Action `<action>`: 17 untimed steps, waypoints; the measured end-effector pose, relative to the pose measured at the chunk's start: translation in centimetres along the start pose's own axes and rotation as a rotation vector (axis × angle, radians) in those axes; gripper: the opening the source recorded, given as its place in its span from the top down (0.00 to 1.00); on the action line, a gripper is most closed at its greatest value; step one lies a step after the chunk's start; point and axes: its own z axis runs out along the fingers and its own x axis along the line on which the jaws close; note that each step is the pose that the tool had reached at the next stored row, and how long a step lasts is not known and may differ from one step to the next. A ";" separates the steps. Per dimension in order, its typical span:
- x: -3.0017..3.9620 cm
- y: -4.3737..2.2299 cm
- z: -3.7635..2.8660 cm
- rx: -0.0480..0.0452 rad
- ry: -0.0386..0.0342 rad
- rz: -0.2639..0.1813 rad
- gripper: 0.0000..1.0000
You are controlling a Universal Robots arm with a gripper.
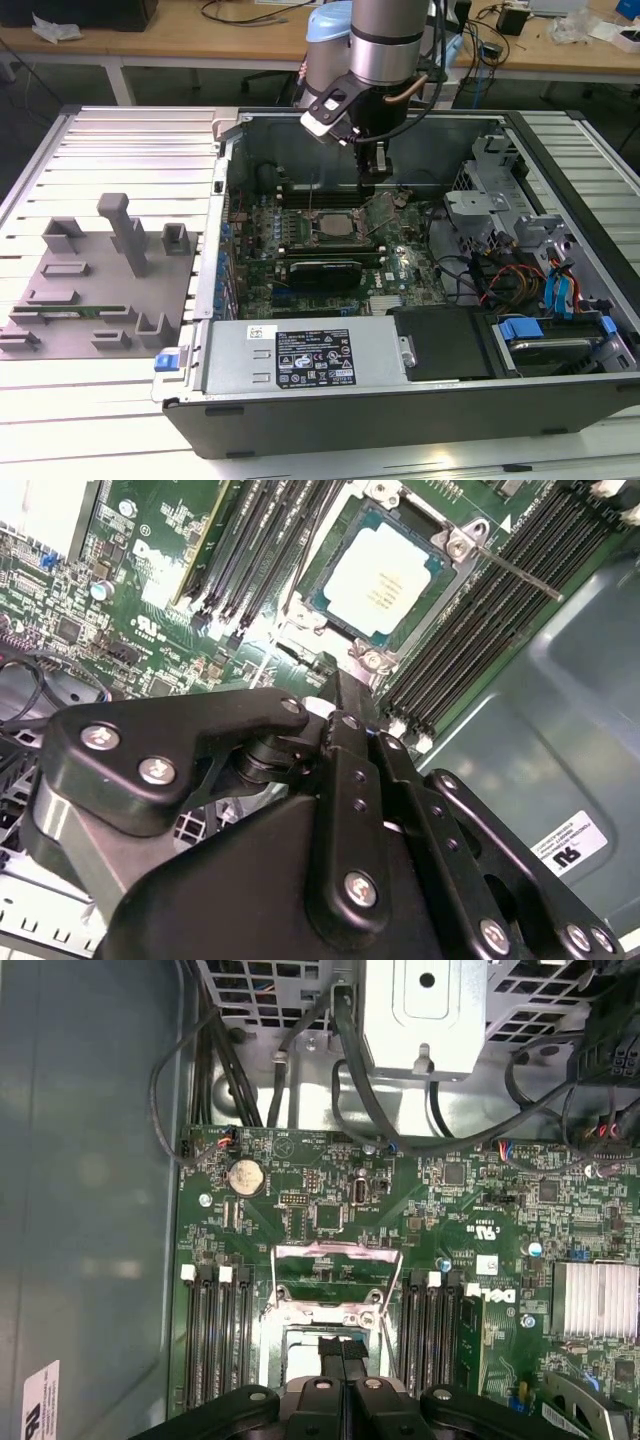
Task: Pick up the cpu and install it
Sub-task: 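Close the cpu cover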
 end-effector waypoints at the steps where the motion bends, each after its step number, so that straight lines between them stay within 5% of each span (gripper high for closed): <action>1: 0.00 0.02 0.00 -0.0001 -0.0001 0.000 0.89; 9: -0.01 0.33 0.01 0.0000 0.0000 0.000 0.89; 17: -0.08 1.98 0.08 -0.0001 0.0001 0.000 0.89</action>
